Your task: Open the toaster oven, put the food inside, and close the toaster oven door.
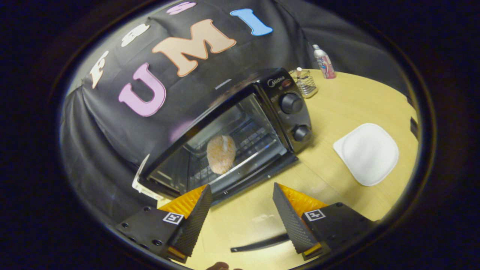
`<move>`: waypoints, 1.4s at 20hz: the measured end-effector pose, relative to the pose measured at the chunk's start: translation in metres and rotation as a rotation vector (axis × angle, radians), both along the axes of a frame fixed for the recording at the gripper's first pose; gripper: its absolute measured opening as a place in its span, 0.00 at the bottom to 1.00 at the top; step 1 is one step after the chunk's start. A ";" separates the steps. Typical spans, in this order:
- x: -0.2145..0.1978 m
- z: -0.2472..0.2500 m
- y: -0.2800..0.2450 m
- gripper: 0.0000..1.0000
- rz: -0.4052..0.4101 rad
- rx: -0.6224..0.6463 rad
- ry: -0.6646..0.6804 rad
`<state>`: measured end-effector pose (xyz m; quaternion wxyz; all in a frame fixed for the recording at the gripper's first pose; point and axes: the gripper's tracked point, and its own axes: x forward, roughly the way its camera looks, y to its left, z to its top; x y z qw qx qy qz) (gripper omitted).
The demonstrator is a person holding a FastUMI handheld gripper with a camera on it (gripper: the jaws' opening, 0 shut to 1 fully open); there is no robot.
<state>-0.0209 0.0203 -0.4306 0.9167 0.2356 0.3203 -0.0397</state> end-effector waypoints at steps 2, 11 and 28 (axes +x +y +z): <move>-0.023 -0.007 -0.001 1.00 0.021 -0.026 0.025; -0.106 -0.041 -0.010 1.00 0.125 -0.231 0.130; -0.105 -0.081 -0.014 1.00 0.279 -0.446 0.228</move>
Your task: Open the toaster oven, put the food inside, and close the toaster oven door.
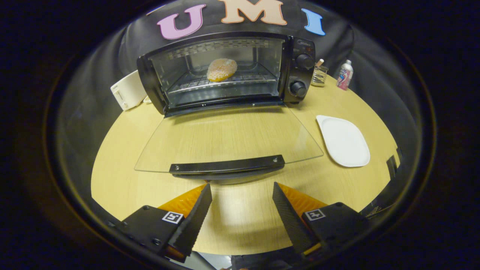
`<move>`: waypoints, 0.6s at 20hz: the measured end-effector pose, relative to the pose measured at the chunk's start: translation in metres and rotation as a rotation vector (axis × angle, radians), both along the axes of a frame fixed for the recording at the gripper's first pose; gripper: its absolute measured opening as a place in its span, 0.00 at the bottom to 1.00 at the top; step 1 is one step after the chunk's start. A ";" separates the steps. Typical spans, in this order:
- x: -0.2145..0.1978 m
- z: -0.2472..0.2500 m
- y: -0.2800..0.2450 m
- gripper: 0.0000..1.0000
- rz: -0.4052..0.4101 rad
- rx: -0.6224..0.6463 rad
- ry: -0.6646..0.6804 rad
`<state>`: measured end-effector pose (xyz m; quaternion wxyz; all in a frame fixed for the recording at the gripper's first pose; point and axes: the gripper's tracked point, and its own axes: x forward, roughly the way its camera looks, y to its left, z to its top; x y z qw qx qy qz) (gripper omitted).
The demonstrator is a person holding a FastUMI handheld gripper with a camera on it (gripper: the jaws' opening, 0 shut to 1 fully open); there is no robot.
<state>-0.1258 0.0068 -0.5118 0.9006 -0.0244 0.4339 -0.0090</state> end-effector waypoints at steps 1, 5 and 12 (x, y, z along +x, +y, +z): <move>-0.001 0.000 0.000 1.00 -0.001 -0.001 0.000; 0.001 0.007 0.001 1.00 0.014 -0.020 -0.012; 0.012 0.032 0.010 1.00 0.060 -0.047 -0.063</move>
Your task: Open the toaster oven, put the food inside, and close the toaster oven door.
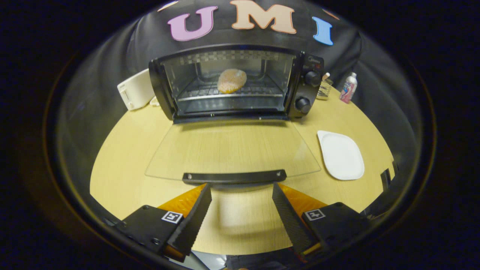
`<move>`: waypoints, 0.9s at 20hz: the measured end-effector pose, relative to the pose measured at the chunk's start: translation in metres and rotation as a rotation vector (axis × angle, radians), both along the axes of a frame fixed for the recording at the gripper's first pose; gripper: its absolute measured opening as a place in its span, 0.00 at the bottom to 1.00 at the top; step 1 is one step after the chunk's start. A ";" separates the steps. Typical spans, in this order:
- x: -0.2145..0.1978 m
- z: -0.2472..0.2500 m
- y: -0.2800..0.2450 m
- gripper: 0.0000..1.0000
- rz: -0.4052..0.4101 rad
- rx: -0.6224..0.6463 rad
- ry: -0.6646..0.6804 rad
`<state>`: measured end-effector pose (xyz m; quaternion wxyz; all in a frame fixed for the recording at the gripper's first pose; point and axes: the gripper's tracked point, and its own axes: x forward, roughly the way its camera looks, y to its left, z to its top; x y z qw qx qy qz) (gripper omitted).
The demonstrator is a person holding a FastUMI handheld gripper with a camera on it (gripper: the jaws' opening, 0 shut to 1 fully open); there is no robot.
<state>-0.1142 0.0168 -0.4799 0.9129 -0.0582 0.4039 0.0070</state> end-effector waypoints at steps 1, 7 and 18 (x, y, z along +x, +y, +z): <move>0.000 0.005 0.000 1.00 0.011 -0.010 -0.004; 0.003 0.027 0.006 1.00 0.031 -0.020 -0.056; 0.033 0.080 0.027 1.00 0.027 0.082 -0.201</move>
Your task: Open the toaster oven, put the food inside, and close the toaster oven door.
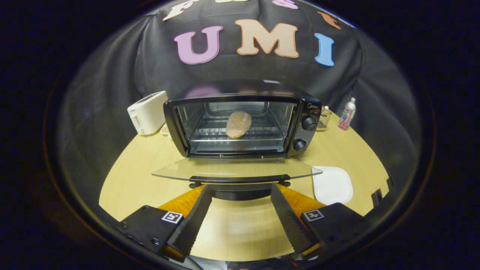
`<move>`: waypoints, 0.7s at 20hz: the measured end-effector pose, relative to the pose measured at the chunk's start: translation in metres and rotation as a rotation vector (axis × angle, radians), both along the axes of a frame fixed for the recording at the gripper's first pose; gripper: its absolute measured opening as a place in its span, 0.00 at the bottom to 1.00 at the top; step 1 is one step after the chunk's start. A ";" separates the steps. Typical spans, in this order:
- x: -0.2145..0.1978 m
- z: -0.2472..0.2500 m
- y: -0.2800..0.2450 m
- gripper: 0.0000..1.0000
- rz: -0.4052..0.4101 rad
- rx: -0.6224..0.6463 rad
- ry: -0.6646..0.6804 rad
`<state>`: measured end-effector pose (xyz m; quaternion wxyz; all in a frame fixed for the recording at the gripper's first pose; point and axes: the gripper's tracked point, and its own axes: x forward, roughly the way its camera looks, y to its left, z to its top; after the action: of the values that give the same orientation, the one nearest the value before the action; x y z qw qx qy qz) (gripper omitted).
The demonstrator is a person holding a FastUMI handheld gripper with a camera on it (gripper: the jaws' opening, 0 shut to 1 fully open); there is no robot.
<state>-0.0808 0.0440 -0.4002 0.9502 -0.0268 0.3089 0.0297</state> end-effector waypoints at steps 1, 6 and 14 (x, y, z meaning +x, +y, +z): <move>0.005 0.005 -0.001 1.00 -0.010 0.010 -0.018; 0.030 0.021 0.005 1.00 -0.020 0.023 -0.062; 0.078 0.041 0.015 1.00 -0.021 0.057 -0.115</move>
<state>-0.0026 0.0587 -0.3591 0.9671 0.0019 0.2531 0.0268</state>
